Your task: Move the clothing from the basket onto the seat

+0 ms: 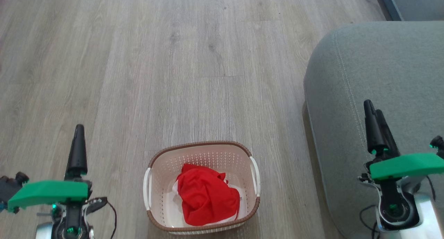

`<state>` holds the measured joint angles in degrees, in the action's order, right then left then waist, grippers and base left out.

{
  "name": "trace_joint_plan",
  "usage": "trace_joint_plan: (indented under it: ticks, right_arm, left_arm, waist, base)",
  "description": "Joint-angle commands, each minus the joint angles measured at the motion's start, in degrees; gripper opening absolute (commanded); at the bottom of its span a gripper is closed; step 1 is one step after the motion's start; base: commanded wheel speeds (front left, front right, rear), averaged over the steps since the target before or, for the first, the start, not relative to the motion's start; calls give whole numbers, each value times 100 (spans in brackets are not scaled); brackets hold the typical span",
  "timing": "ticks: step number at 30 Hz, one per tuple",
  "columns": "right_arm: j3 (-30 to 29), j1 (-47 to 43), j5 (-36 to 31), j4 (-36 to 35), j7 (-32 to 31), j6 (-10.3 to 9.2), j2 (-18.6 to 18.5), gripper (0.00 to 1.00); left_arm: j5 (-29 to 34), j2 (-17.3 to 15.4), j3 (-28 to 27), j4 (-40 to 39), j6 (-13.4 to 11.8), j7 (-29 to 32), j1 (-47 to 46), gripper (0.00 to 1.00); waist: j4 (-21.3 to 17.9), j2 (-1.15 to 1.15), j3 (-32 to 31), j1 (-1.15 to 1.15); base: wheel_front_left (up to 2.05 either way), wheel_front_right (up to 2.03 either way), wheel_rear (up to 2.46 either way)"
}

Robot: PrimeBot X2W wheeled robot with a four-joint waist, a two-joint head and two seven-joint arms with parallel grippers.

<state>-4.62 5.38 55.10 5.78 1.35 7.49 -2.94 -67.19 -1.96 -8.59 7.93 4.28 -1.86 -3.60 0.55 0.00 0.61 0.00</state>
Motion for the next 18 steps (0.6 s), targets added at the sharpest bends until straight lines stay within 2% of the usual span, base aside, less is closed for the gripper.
trace_joint_plan:
  ticks: [1, 5, 9, 18]
  right_arm:
    - [92, 321, -248, -305, 95, 0, -150, 100]
    - [228, 366, -648, -445, 163, 0, -211, 100]
    - [355, 388, -1041, -560, 231, 0, -248, 100]
    - [686, 409, -1905, -728, 384, 0, -339, 100]
  left_arm:
    - [187, -51, -31, -327, -43, -63, -319, 100]
    - [577, -54, -24, -611, -251, -130, -349, 100]
    - [1058, -56, 37, -902, -609, -197, -371, 100]
    - [2356, -61, 548, -1359, -1184, -348, -342, 100]
  waist:
    - [3, 0, 3, 0]
    - [12, 0, 13, 0]
    - [17, 0, 20, 0]
    - [15, 0, 23, 0]
  base:
    - [0, 0, 0]
    - [0, 0, 0]
    - [0, 0, 0]
    - [0, 0, 0]
